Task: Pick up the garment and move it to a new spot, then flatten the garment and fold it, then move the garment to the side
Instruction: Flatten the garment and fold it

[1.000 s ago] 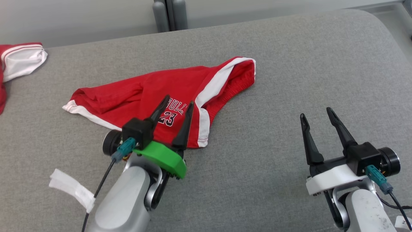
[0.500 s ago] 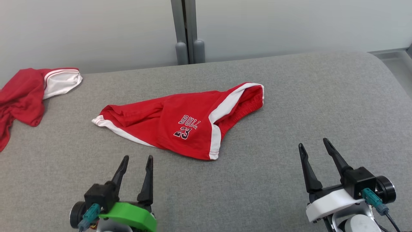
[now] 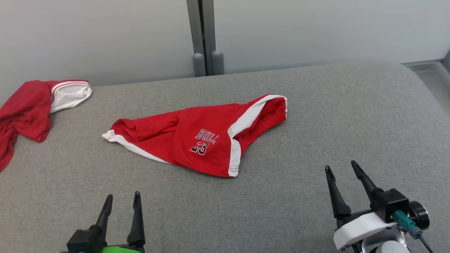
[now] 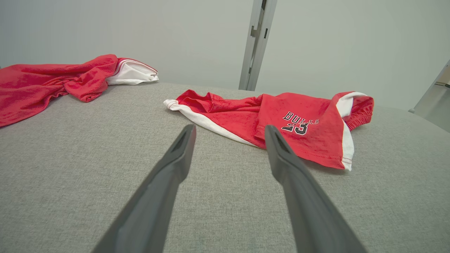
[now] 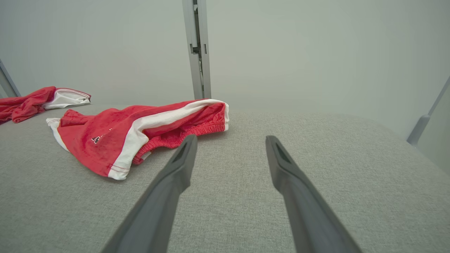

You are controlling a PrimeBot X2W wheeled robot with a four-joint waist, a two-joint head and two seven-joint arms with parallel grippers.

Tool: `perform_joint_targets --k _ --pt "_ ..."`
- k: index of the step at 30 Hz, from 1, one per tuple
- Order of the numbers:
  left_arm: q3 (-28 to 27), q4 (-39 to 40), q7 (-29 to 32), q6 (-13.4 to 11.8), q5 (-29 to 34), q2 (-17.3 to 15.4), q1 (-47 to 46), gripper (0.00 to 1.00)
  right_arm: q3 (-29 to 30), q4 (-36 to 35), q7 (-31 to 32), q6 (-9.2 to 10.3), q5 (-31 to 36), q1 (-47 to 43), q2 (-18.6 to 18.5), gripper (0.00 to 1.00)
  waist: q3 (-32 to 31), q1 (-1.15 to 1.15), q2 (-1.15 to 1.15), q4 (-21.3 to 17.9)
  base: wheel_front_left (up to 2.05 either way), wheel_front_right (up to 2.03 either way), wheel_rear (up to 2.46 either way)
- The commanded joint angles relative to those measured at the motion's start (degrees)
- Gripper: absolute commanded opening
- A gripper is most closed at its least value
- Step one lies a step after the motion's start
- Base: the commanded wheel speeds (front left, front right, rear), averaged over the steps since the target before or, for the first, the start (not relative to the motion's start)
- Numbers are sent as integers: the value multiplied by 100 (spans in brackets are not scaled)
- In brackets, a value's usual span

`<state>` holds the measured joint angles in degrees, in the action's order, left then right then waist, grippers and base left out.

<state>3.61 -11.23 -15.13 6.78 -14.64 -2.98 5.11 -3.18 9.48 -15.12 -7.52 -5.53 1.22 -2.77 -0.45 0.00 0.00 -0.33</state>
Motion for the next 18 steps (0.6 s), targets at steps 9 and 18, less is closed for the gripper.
perform_joint_targets --k 9,18 --pt "45 13 -3 -21 -165 9 156 100 -35 78 -6 6 -35 -59 -21 100 -27 0 0 23 0 0 0" --pt "97 -63 -3 -30 -207 8 172 100 -75 87 -6 6 -58 -93 -21 100 -71 0 0 23 0 0 0"
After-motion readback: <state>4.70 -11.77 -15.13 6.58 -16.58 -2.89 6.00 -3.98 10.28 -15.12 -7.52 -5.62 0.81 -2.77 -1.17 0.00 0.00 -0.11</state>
